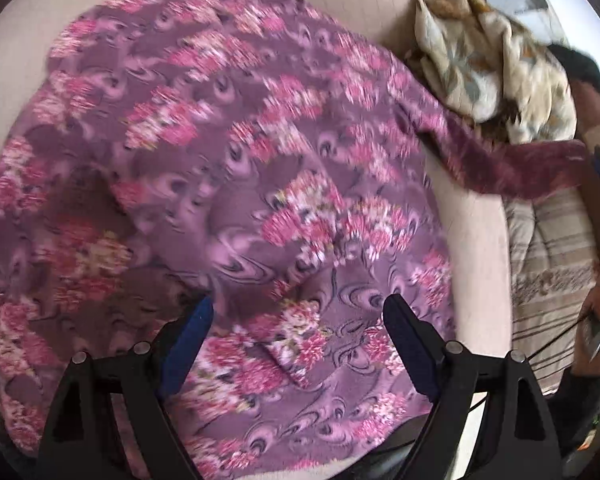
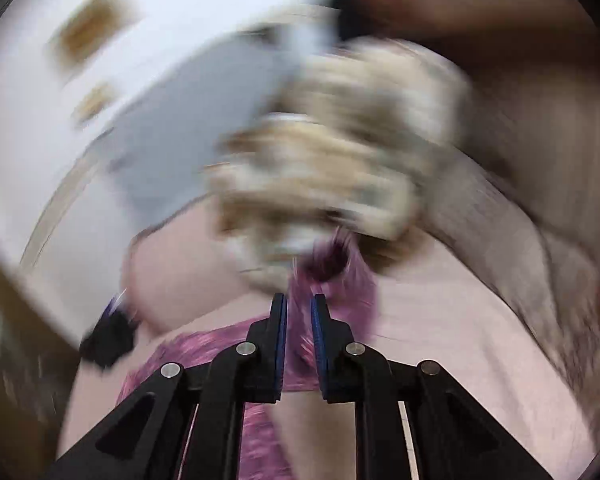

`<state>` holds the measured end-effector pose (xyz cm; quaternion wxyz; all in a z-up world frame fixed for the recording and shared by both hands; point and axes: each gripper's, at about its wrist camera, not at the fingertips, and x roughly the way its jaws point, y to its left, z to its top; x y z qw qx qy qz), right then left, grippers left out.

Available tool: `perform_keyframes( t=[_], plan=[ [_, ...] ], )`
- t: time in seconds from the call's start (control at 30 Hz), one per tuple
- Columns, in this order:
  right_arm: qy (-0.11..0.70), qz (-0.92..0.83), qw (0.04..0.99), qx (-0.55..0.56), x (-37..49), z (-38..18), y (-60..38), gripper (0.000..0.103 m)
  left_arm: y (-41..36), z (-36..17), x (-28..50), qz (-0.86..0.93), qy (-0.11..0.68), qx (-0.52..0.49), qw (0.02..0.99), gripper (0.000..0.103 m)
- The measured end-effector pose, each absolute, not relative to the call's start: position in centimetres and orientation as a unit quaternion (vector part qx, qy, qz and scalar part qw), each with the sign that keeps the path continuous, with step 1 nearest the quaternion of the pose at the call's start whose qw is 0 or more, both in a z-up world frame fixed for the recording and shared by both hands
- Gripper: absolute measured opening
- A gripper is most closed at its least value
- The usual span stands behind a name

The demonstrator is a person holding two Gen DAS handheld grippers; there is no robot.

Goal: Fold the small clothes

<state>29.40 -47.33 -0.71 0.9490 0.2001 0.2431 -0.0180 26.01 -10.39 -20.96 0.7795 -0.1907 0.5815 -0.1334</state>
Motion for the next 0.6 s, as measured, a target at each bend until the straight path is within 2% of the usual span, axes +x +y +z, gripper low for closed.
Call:
perform_keyframes(
  t=[0.07,0.13,0.27,0.37,0.4,0.43,0.47,0.5,0.6],
  plan=[
    [0.246,0.051,0.955,0.160,30.0,0.2,-41.8,0.014,-8.6,-19.9,26.1,-0.131,0.571,-0.213,0.782,0.086],
    [0.262,0.122,0.947,0.143,30.0,-0.2,-36.6,0.002,-6.6,-19.1,26.2,-0.124,0.558,-0.235,0.786,0.086],
    [0.318,0.196,0.922,0.100,29.4,-4.3,-27.3,0.002,-3.3,-19.2,26.6,-0.100,0.550,-0.254,0.789,0.087],
    [0.368,0.190,0.897,0.155,28.7,-9.1,-27.4,0.005,-1.9,-20.4,26.8,-0.095,0.559,-0.264,0.780,0.087],
    [0.385,0.172,0.886,0.192,28.9,-10.8,-29.3,0.023,-2.1,-20.9,26.9,-0.096,0.563,-0.262,0.778,0.087],
    [0.393,0.146,0.881,0.219,29.1,-12.0,-31.8,0.058,-2.3,-21.3,26.8,-0.099,0.567,-0.259,0.776,0.087],
    [0.394,0.117,0.879,0.240,28.8,-12.9,-33.8,0.073,-2.7,-21.6,27.0,-0.102,0.569,-0.260,0.773,0.087],
    [0.394,0.117,0.879,0.240,28.8,-12.9,-33.8,0.082,-3.3,-21.9,27.0,-0.109,0.572,-0.259,0.771,0.087],
    [0.420,-0.009,0.849,0.321,27.9,-16.7,-42.7,0.082,-5.3,-22.2,27.0,-0.129,0.576,-0.250,0.767,0.087]
  ],
)
